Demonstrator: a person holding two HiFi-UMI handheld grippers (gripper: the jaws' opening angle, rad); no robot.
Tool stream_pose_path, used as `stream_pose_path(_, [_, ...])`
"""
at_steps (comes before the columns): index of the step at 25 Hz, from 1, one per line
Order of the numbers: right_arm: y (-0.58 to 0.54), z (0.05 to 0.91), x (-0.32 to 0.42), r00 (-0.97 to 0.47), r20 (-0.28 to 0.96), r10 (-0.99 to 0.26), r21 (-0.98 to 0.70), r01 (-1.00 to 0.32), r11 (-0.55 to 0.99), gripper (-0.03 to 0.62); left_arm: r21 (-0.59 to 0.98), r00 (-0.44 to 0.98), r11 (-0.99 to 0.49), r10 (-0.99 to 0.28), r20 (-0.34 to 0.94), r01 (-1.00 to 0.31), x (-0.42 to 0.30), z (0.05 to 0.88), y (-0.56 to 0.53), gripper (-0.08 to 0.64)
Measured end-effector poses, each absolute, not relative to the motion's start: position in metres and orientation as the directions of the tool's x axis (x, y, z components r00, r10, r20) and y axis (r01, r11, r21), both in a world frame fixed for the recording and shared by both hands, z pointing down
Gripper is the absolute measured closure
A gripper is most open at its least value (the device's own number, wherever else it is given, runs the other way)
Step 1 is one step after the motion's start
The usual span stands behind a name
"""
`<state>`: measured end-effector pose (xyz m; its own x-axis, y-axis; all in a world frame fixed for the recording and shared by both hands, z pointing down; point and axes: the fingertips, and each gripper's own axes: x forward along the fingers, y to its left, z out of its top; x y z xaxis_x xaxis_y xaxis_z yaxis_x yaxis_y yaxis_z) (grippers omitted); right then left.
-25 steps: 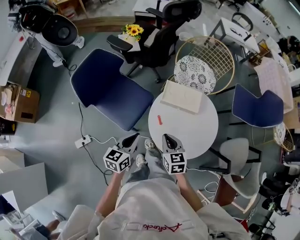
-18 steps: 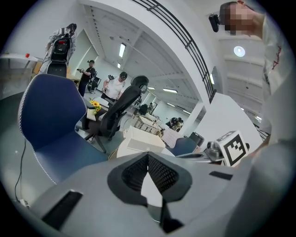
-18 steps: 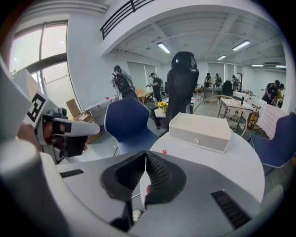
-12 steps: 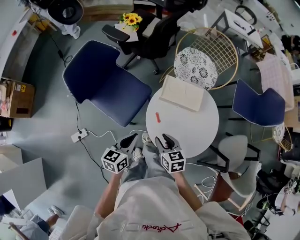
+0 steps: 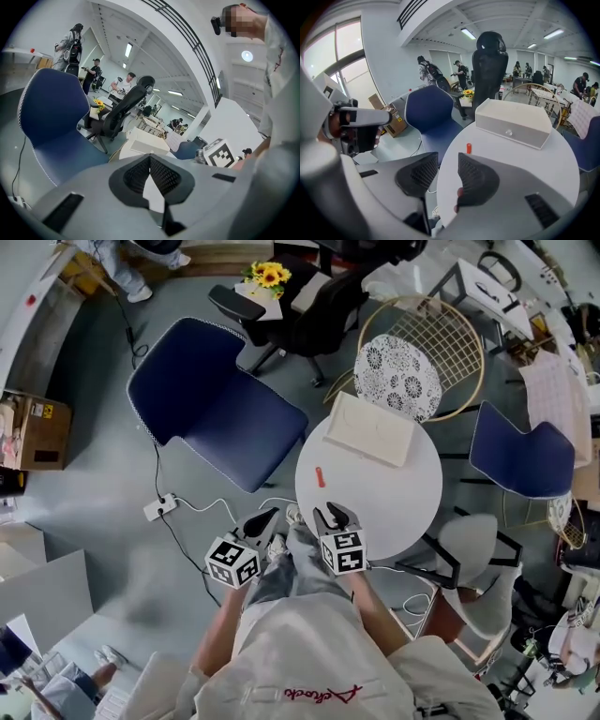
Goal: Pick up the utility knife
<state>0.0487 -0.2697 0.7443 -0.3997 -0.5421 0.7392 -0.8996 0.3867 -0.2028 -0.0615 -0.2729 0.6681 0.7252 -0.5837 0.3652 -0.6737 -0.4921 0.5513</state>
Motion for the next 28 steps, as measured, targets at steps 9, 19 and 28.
stream_pose_path(9, [-0.307, 0.804, 0.053, -0.347, 0.819, -0.457, -0.157, -0.901, 0.403, 0.449, 0.555, 0.711, -0.47, -0.593, 0.378, -0.687, -0.062, 0.669, -0.264, 0.548])
stream_pose_path(19, [-0.346, 0.837, 0.056, -0.284, 0.865, -0.413, -0.116, -0.915, 0.386, 0.449, 0.57, 0.695, -0.429, -0.59, 0.411, -0.701, -0.071, 0.676, -0.243, 0.548])
stream_pose_path(28, [-0.352, 0.84, 0.059, -0.216, 0.872, -0.439, -0.055, -0.935, 0.351, 0.485, 0.575, 0.69, -0.417, -0.593, 0.415, -0.704, -0.077, 0.678, -0.243, 0.548])
